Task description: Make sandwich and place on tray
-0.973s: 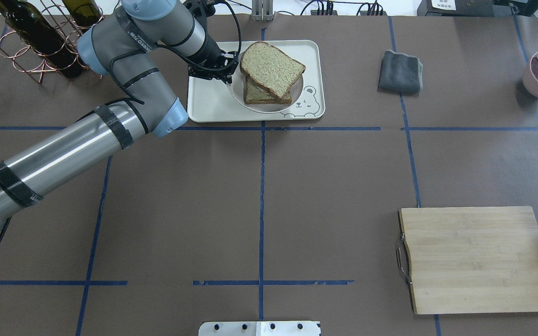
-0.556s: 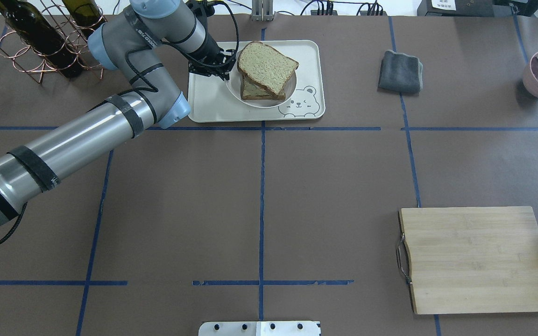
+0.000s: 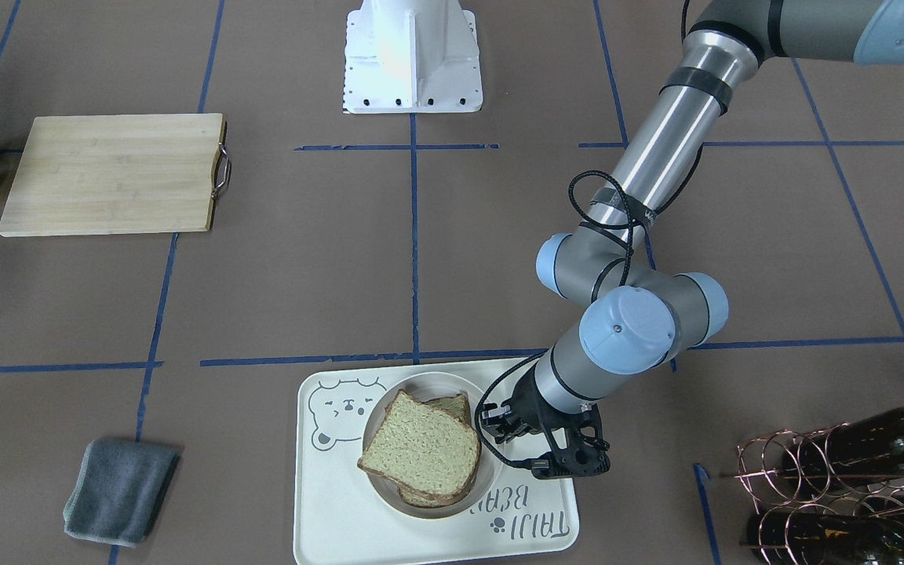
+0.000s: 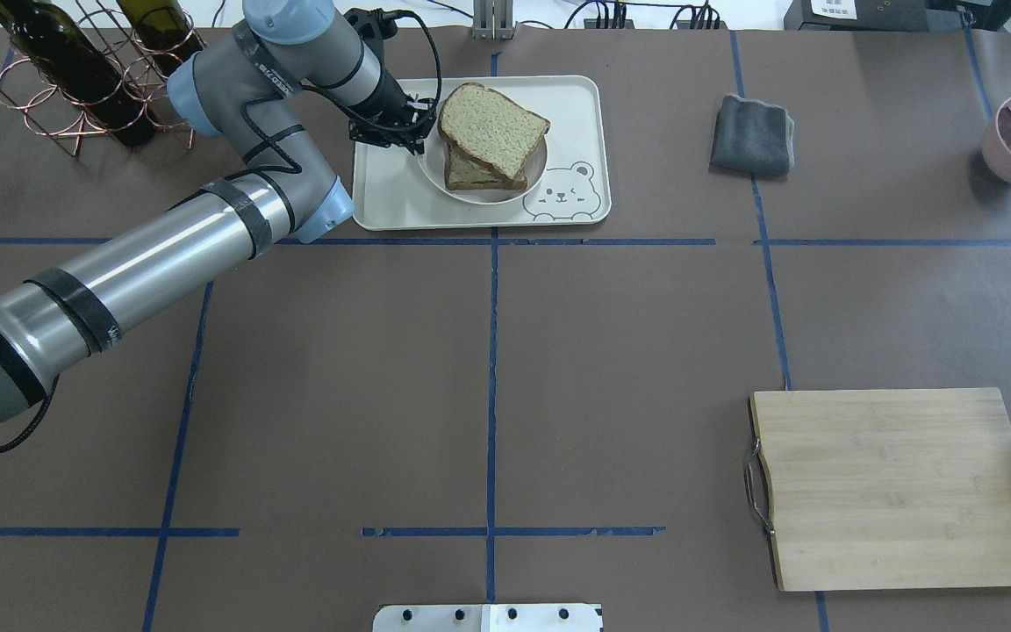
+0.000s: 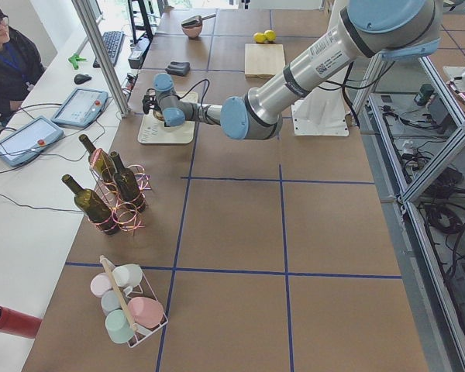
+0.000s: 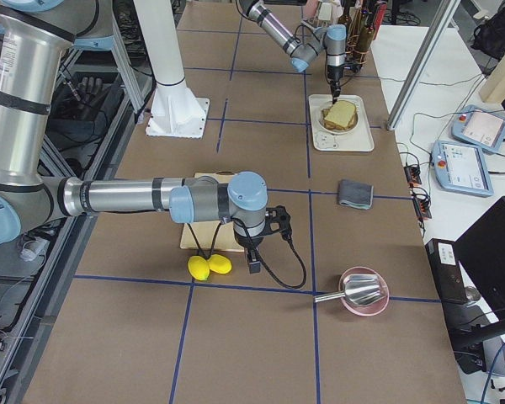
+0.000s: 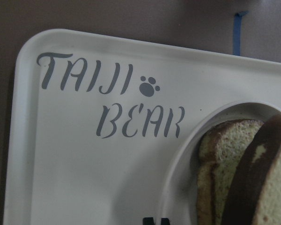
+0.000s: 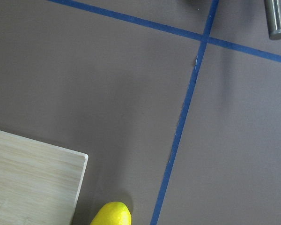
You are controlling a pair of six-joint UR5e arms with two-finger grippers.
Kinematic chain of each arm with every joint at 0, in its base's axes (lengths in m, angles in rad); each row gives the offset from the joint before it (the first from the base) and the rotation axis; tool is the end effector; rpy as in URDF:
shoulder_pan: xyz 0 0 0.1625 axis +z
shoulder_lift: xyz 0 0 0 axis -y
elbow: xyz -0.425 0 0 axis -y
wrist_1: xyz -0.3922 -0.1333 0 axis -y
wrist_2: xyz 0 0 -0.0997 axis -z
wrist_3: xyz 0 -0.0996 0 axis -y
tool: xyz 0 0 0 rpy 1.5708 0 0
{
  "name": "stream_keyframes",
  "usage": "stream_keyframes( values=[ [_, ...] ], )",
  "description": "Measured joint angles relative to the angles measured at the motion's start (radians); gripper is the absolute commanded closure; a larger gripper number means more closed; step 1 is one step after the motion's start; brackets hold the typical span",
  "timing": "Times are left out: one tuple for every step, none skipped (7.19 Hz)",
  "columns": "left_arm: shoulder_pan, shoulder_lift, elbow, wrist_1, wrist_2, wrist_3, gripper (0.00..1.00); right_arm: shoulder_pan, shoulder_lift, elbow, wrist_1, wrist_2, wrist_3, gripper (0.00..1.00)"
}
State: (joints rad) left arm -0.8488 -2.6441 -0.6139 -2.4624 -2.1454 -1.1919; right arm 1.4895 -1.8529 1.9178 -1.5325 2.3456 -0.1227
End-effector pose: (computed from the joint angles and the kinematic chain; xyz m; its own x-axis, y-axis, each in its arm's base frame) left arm 0.5267 -0.7180 0.2801 0.4483 -0.0392 -0.8930 0.1726 0.9840 0.0434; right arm 0.0326 -0.3835 0.6058 0.6911 -0.2502 0.6780 0.1666 0.9680 0.1874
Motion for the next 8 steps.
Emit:
stream_keyframes(
  values=[
    [0.0, 0.0, 0.002, -0.004, 0.001, 0.0, 0.01, 0.0, 0.0, 0.001, 0.0, 0.001, 0.0, 0.0],
    [0.0, -0.001, 0.002, -0.011, 0.003, 0.001, 0.0, 0.0, 0.0, 0.001, 0.0, 0.001, 0.0, 0.0],
    [-0.001, -0.002, -0.001, -0.016, 0.006, 0.004, 0.0, 0.0, 0.0, 0.001, 0.0, 0.001, 0.0, 0.0],
    [-0.009, 0.0, -0.021, -0.009, 0.007, 0.011, 0.0, 0.0, 0.001, 0.0, -0.001, 0.001, 0.0, 0.0],
    [-0.022, 0.007, -0.077, 0.038, 0.006, 0.031, 0.0, 0.0, 0.003, -0.001, -0.001, 0.001, 0.002, 0.0],
    [-0.037, 0.041, -0.197, 0.144, 0.003, 0.077, 0.0, 0.0, 0.005, -0.002, -0.001, 0.003, 0.011, 0.0],
    [-0.045, 0.12, -0.369, 0.248, 0.001, 0.121, 0.0, 0.0, 0.007, -0.002, -0.001, 0.007, 0.032, 0.0],
    [-0.049, 0.235, -0.552, 0.306, 0.0, 0.144, 0.0, 0.0, 0.008, -0.001, 0.0, 0.011, 0.054, 0.0]
  ],
)
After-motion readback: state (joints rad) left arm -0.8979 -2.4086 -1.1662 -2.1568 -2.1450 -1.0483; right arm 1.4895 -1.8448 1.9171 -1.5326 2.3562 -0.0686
